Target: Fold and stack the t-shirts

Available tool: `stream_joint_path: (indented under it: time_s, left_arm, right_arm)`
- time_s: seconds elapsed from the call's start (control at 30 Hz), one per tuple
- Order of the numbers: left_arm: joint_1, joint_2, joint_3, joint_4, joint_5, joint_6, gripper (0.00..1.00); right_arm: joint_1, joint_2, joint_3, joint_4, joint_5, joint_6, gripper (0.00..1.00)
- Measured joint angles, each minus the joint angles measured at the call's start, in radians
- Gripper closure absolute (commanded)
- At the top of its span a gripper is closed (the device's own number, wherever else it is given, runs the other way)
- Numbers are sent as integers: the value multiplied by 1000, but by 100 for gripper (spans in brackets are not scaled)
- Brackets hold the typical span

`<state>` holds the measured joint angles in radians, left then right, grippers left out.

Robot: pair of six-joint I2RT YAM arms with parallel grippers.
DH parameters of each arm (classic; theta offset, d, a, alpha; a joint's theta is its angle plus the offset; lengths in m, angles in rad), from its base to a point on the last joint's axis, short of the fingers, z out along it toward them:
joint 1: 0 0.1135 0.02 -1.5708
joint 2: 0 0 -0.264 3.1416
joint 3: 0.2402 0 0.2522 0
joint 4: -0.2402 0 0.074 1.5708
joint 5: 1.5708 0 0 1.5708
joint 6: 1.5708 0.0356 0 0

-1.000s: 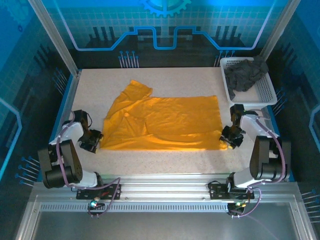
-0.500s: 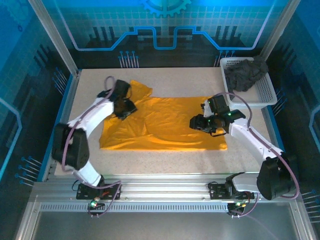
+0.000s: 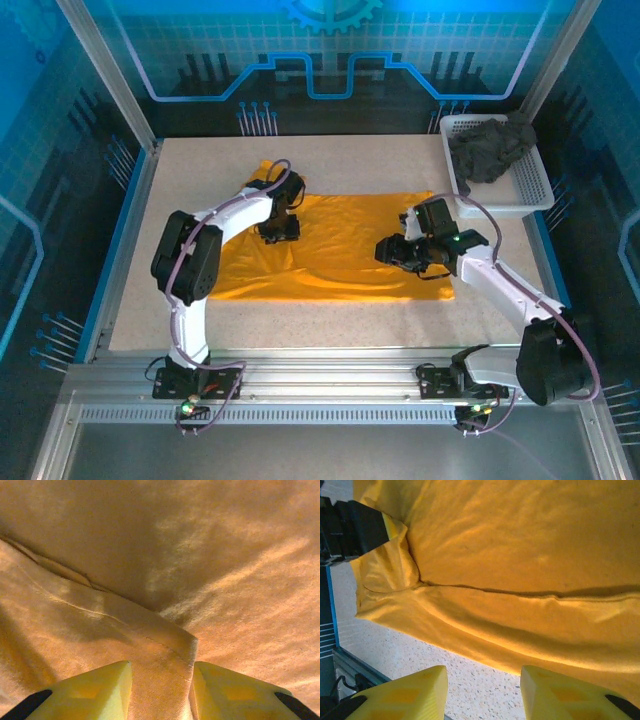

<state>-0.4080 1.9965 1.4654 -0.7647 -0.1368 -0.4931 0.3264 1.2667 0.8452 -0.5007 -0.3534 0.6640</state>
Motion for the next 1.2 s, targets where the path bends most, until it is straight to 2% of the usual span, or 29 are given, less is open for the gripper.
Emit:
stream_joint_path:
  time_s: [0.23, 0.33, 0.4, 0.67, 0.93, 1.2]
  left_arm:
    - [-26, 58, 53, 0, -29, 42, 62]
    - [-33, 74, 70, -8, -45, 57, 67]
    - [-36, 86, 83, -15, -60, 64, 71]
    - [-36, 119, 97, -32, -112, 91, 99]
    - [-37, 116, 102, -40, -140, 100, 100]
    - [-32, 43, 103, -39, -139, 71, 100]
  right_arm:
    - [0, 0, -26, 6, -5, 25, 58]
    - [0, 0, -26, 5, -5, 28, 59]
    - [0, 0, -26, 5, -5, 28, 60]
    - [0, -1, -26, 5, -3, 29, 61]
    - [0, -1, -26, 5, -3, 33, 62]
    - [0, -1, -26, 5, -3, 36, 63]
